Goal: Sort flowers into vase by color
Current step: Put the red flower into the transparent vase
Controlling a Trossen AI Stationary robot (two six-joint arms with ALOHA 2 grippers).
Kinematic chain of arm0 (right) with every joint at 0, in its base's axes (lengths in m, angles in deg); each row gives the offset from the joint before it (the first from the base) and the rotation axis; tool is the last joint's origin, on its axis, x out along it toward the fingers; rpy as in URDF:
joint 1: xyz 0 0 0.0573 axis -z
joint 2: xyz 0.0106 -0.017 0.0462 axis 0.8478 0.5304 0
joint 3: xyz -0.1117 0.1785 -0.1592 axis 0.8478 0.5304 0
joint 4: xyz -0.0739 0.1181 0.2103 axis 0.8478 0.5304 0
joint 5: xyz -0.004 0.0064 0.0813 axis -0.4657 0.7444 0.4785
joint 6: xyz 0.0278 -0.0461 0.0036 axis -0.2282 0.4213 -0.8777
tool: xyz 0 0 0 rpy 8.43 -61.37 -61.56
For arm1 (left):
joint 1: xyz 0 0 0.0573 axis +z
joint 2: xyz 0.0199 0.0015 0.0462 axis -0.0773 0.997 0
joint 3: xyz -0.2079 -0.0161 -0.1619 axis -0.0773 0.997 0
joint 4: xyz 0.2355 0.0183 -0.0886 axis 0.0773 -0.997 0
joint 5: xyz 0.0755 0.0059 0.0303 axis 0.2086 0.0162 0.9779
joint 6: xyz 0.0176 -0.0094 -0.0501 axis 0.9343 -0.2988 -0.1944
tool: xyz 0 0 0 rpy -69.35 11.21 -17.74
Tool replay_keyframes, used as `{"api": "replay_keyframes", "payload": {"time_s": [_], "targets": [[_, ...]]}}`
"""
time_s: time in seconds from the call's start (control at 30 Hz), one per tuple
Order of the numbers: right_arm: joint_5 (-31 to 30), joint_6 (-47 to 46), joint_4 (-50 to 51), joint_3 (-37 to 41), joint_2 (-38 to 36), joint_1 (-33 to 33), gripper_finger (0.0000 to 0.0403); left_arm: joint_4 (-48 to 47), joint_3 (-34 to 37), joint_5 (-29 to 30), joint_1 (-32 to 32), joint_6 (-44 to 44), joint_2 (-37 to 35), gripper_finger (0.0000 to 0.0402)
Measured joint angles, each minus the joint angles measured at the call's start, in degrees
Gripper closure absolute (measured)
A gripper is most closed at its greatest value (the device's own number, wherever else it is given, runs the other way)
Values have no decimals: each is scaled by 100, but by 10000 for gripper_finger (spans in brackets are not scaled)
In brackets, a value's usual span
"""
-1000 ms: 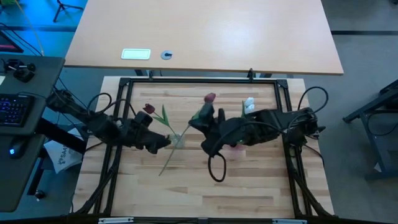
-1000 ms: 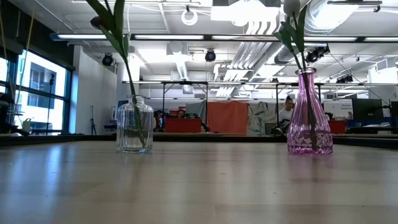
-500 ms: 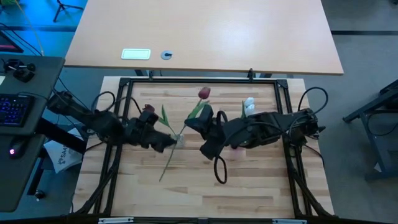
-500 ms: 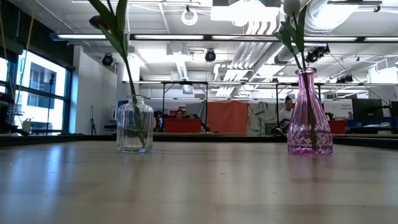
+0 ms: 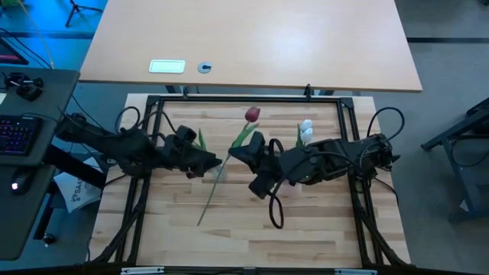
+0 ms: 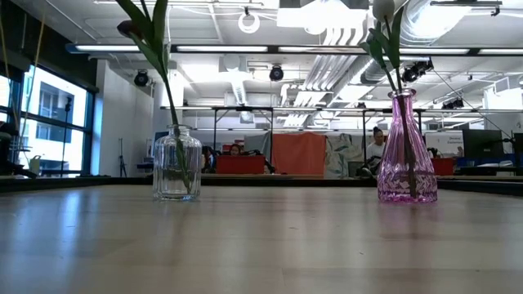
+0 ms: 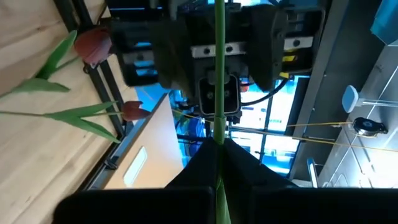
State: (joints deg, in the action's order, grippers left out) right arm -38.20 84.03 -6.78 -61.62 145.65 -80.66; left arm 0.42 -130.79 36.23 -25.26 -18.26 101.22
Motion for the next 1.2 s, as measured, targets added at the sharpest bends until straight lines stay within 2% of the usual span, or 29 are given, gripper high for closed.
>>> {"api": "replay_keyframes", "payload": {"time_s": [0.2, 0.57, 0.73, 0.97, 1.1, 1.2], "targets": [[28, -29, 142, 4, 0, 148, 402, 100, 2, -405, 71, -295, 196, 218], [290, -71, 558, 9, 0, 353, 402, 156, 2, -614, 118, -383, 272, 227], [422, -41, 558, 9, 0, 349, 402, 26, 2, -655, 198, -379, 272, 277], [439, -184, 543, 9, 0, 296, 401, -213, 4, -911, 419, -192, 272, 390], [416, -269, 388, 11, 0, 226, 381, -308, 4, -1147, 616, 73, 228, 393], [358, -502, 45, 11, -5, 171, 349, -507, 4, -1316, 861, 238, 98, 399]]}}
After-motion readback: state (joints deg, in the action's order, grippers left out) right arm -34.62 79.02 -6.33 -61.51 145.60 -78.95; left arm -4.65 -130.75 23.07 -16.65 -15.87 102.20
